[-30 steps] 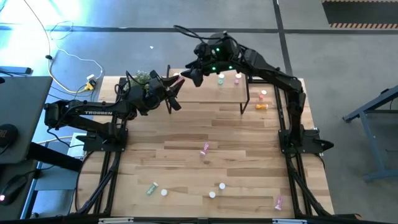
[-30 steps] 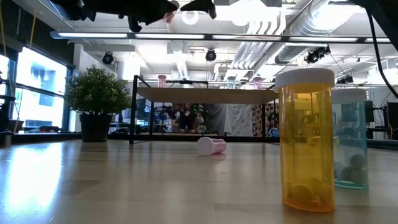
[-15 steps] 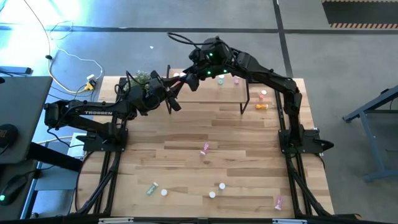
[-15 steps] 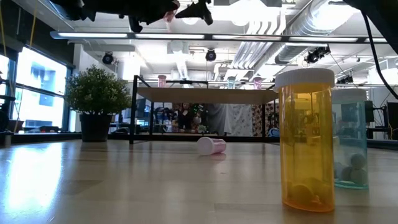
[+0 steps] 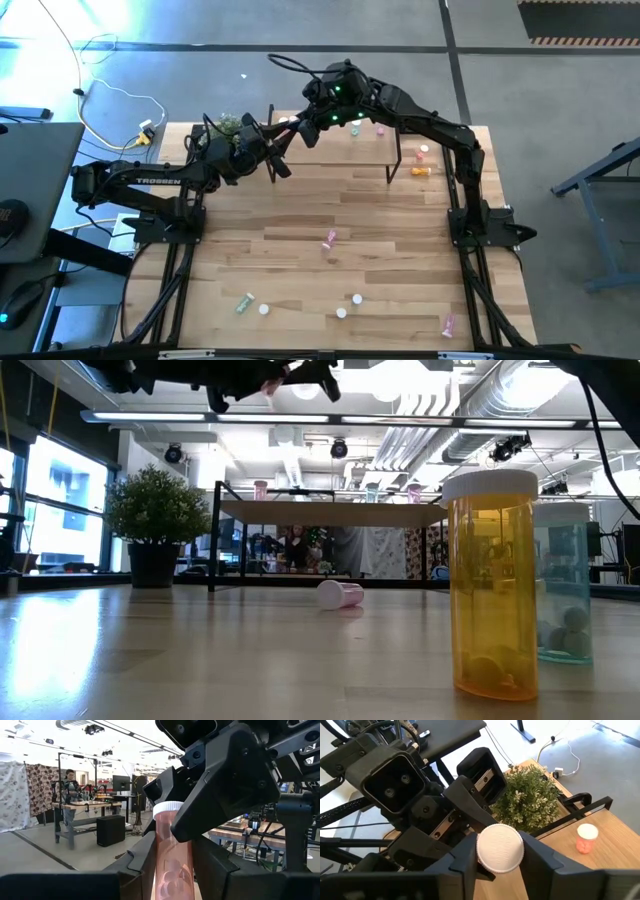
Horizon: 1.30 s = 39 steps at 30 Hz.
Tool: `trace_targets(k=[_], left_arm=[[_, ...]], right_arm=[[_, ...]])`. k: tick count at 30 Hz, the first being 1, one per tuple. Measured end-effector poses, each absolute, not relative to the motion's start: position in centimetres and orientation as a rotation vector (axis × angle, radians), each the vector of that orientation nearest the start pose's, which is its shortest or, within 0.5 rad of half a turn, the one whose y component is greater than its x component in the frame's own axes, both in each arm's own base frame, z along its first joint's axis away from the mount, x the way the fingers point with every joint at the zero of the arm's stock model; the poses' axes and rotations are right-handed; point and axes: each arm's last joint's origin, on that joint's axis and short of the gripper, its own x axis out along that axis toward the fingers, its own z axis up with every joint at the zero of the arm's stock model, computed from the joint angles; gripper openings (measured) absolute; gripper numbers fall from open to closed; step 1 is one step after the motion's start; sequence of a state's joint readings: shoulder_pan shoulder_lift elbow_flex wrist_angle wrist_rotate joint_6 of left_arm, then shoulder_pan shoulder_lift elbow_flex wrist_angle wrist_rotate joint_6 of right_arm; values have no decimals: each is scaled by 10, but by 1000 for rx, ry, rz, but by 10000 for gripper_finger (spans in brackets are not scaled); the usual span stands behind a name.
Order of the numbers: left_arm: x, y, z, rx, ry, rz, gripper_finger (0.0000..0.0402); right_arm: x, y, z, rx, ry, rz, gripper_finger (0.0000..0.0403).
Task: Pick and place medicine bottles onto shelf by color
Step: Put the bottom pink pill bottle on the shelf aligned with the other pink pill bottle
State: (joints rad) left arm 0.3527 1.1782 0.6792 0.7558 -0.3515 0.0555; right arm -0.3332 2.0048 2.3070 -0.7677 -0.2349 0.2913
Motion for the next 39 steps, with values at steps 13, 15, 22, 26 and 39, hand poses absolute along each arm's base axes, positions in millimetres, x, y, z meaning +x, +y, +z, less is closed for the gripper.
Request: trace_targets(k=[13,15,22,26,39], left_arm=[[236,97,307,53,-240,707,109],[236,97,307,53,-240,707,117],[236,97,306,54,-230,704,171],[236,98,303,49,-197,748,210],[219,94,309,6,-143,809,255]], right_arm=[[411,-135,430,439,430,-166,102],[411,-135,430,439,429,-167,102],[411,-135,430,439,429,-168,102],[410,-137,431,438,421,-173,102],[406,-149,431,388,422,-217,102]])
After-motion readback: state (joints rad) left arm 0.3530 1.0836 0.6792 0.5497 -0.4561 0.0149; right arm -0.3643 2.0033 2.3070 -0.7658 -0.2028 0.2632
